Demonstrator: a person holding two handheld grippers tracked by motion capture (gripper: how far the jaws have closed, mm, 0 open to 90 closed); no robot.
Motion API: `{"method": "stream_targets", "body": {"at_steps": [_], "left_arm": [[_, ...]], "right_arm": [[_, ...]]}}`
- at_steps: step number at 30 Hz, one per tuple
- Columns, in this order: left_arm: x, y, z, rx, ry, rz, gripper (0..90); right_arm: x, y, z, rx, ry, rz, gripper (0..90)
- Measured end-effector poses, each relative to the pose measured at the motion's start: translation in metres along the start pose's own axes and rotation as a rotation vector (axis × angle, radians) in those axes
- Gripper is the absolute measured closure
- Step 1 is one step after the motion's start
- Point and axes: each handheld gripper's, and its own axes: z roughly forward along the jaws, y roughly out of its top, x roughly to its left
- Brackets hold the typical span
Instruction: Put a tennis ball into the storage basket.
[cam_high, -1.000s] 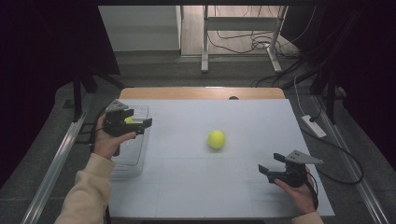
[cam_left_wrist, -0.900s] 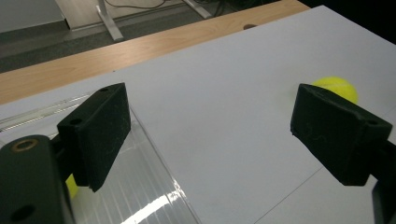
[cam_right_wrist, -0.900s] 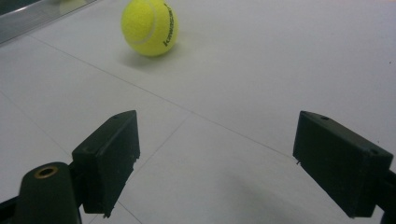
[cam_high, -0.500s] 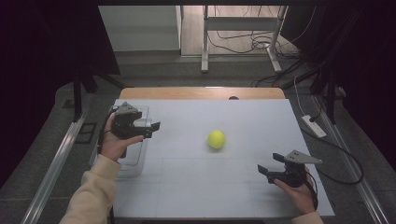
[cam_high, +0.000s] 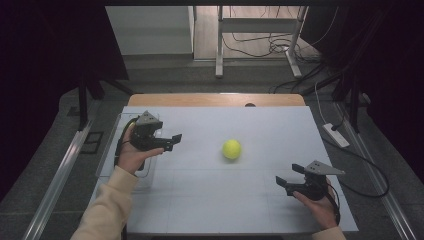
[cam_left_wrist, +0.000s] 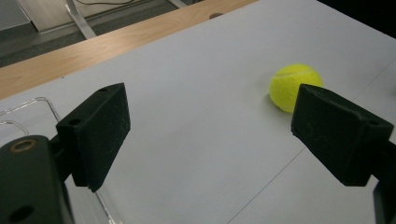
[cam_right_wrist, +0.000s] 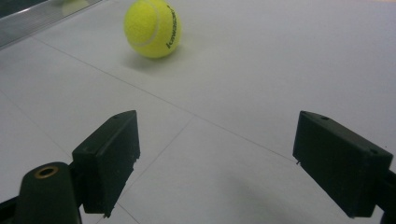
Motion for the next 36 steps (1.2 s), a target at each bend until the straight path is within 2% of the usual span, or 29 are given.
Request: {"method": "stream_targets", "body": {"at_steps": [5,22,36], "left_arm": [[-0.005,0.001,0.003,-0.006,-0.004,-0.001,12.8],[-0.020,0.006,0.023,0.031,-0.021,0.028,12.7],[-0.034,0.011,0.040,0.052,-0.053,0.048,12.5]], "right_arm": [[0.000,0.000,0.001,0.001,0.005,-0.003,14.8],[0.002,0.002,0.005,0.005,0.015,-0.015,14.9],[0.003,0.002,0.004,0.007,0.014,-0.015,14.9]]}}
